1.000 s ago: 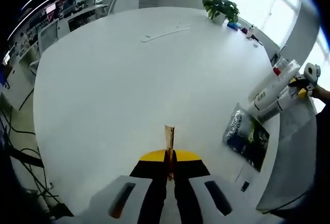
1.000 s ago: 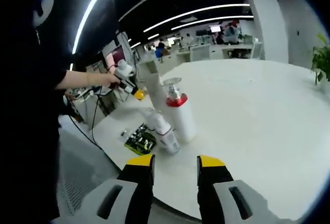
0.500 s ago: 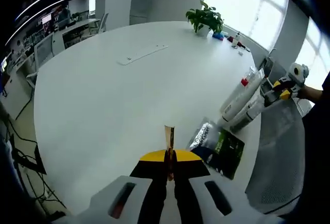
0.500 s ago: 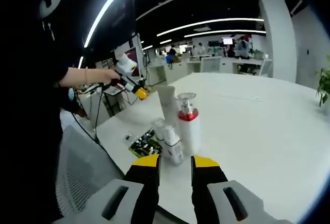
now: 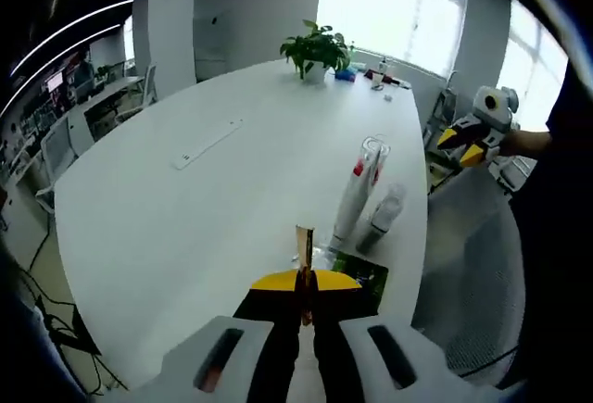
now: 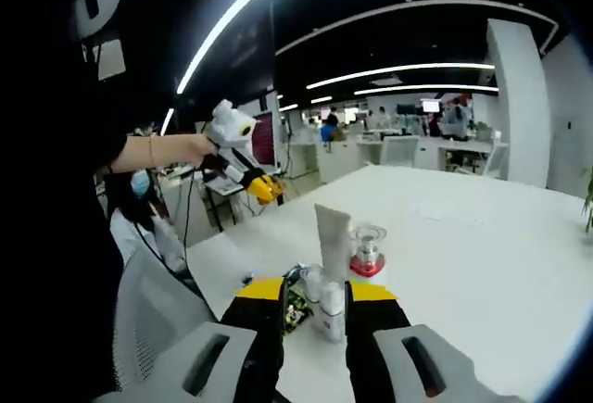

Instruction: Arrange the skincare products in the storage area until every visible bottle or jar stands upright without overlapping.

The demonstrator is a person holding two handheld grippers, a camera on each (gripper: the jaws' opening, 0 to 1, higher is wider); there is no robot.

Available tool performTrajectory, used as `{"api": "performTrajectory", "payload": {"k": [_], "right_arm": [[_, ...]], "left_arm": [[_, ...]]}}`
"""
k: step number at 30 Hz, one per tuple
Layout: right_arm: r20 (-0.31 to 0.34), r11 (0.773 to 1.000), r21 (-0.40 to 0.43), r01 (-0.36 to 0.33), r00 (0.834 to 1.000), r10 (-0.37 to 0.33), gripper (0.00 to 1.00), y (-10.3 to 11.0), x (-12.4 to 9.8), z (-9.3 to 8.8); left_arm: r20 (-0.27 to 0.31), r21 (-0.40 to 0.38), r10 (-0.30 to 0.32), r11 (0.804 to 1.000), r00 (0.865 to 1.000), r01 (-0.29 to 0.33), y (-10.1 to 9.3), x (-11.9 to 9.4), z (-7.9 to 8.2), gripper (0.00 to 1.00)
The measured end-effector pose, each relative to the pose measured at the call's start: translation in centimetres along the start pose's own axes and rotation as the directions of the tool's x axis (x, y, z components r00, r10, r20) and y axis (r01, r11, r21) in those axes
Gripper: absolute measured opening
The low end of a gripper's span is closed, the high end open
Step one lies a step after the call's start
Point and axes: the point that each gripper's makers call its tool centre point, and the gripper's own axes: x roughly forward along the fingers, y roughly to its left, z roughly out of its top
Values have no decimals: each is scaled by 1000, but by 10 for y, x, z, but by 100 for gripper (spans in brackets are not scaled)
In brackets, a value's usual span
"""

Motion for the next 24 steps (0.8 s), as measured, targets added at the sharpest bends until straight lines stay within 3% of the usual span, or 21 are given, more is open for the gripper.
{"api": "performTrajectory", "payload": {"k": [3, 6, 9, 13, 14, 17, 24], "right_arm": [[27, 999, 11, -36, 999, 36, 12, 8, 4, 11], [39, 997, 5, -73, 997, 73, 15, 17, 11, 22], [44, 993, -4, -120, 992, 120, 9, 27, 18, 31], [57, 983, -2, -185, 981, 184, 18, 42, 25, 43], [59, 980, 3, -197, 979, 197, 19, 44, 27, 45], [62, 975, -32, -219, 973, 221, 14, 54, 31, 50], [65, 965, -65, -254, 964, 258, 12, 68, 37, 58]], "left_arm": [[13, 22, -16, 1000, 1000, 15, -13, -4, 8, 3], [3, 74, -23, 997, 1000, 23, -24, -6, 13, 3], [-13, 143, -56, 988, 998, 57, -45, -6, 19, 3], [-21, 199, -98, 975, 995, 100, -75, -3, 29, 3], [-25, 208, -101, 973, 995, 104, -71, -2, 27, 3], [-35, 232, -116, 965, 993, 121, -80, 1, 27, 3], [-43, 276, -163, 946, 986, 168, -116, 4, 38, 3]]}}
